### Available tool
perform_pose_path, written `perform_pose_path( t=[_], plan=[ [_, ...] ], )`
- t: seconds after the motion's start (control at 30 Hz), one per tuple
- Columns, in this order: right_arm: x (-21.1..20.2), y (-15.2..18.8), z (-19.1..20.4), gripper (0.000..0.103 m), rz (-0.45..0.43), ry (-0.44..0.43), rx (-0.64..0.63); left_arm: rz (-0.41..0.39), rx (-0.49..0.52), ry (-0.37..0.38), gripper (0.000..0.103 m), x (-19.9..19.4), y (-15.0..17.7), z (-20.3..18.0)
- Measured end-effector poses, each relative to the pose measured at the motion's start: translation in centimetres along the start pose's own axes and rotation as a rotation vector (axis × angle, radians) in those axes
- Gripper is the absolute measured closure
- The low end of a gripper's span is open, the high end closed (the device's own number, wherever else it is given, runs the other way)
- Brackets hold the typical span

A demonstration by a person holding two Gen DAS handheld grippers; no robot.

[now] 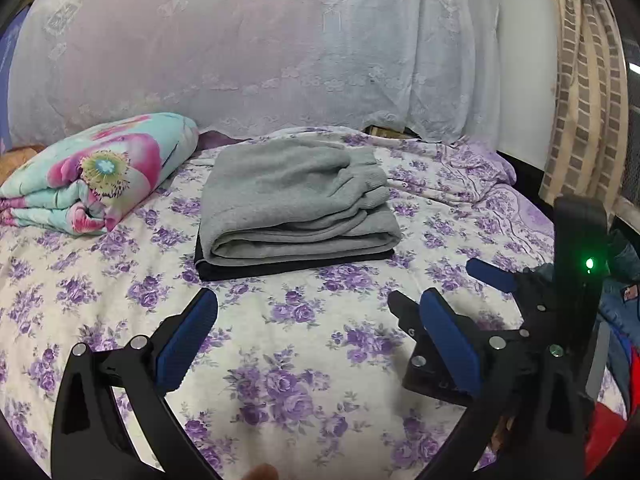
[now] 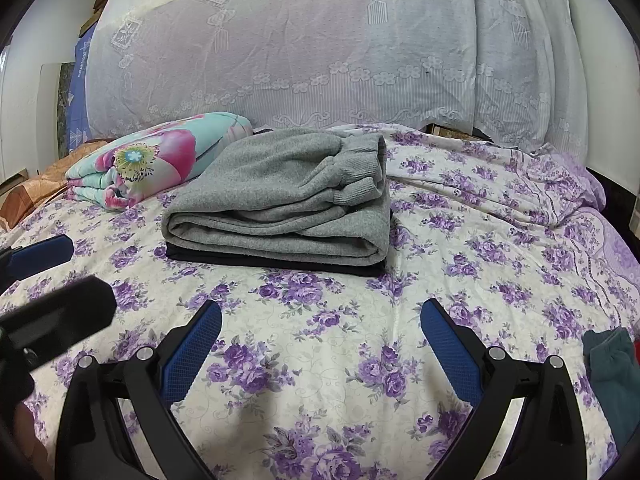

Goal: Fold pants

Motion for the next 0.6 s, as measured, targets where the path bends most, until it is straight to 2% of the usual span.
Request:
perform_pose_path(
  t=[0.6],
  plan=[
    [0.02,0.01,-0.03,0.003,0.000,0.000,0.002,0.018,0.024,-0.059,0.004,0.52,0.22,0.40]
  ],
)
Point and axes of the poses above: each gripper's, at about its wrist camera, not at the fingertips, and x roughly the way its jaws point, z to its left, y to its underside, the point moved 6 cm from there along x, roughly the way its jaws point, and after that the axes turned 2 degrees about z, right-handed, at the moved point
